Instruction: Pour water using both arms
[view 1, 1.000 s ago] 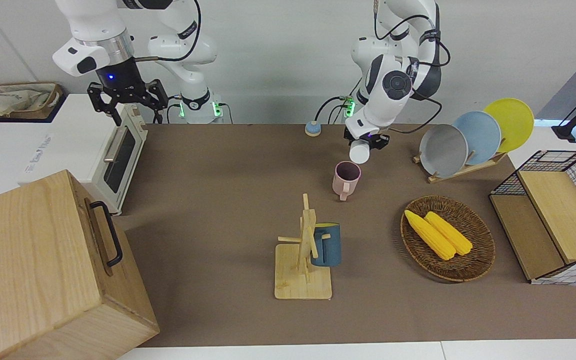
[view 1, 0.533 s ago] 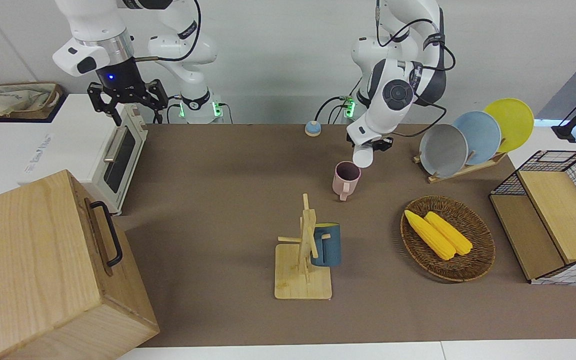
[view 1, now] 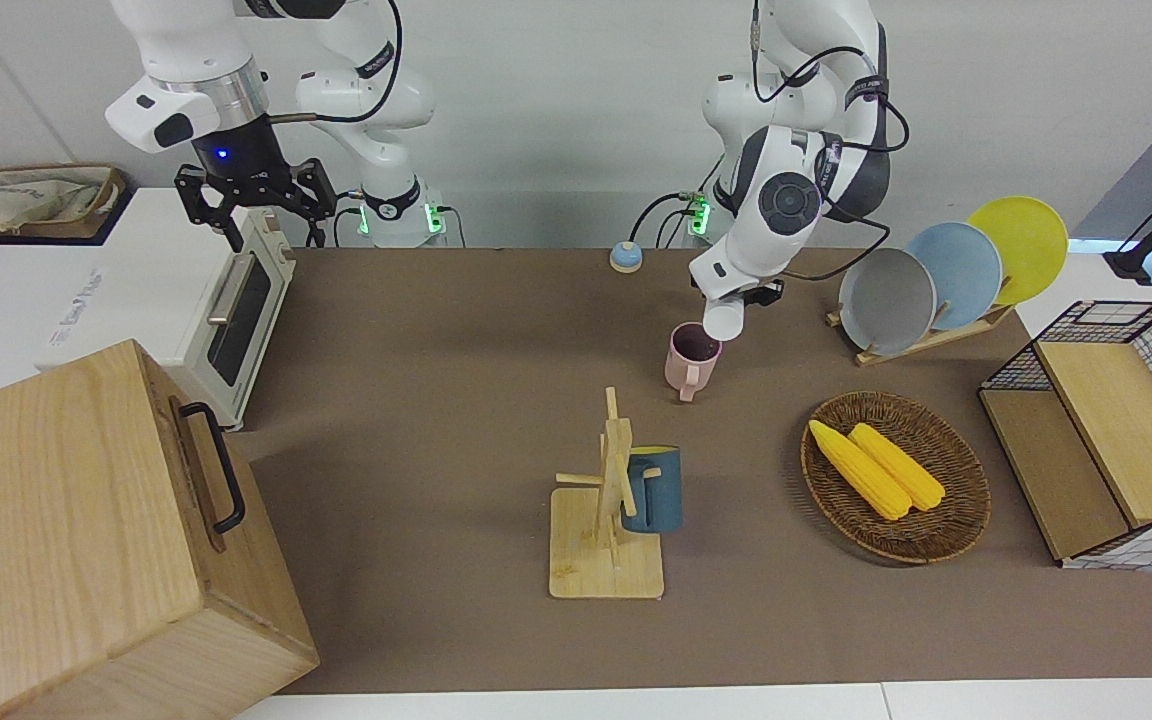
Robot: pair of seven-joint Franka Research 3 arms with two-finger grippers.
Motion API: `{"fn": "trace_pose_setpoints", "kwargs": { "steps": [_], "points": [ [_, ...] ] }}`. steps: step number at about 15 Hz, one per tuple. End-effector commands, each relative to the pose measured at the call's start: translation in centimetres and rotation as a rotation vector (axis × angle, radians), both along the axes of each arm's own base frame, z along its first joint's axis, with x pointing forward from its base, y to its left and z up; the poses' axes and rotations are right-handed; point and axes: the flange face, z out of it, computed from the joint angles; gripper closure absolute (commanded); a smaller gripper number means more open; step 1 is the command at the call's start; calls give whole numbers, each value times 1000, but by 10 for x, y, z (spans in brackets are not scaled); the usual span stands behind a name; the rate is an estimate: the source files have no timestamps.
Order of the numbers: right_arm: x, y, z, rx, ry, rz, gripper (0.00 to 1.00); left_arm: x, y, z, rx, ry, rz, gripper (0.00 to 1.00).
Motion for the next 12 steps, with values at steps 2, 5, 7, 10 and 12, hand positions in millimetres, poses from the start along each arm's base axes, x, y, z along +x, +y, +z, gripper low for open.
{"fn": "trace_pose_setpoints", "kwargs": {
  "steps": [2,5,7,10,12],
  "points": [
    [1,1,2,14,-1,20,9,-7,-18,13,56,15,-12,1000],
    [1,1,2,14,-1,20,9,-11,-22,10,65,24,-16,1000],
    [1,1,2,14,-1,20,9,-11,-22,10,70,23,-13,1000],
    [1,1,2,14,-1,20,9,-13,-20,8,89,31,-15,1000],
    [1,1,2,14,-1,20,9,-14,-21,7,96,38,-12,1000]
  ]
}}
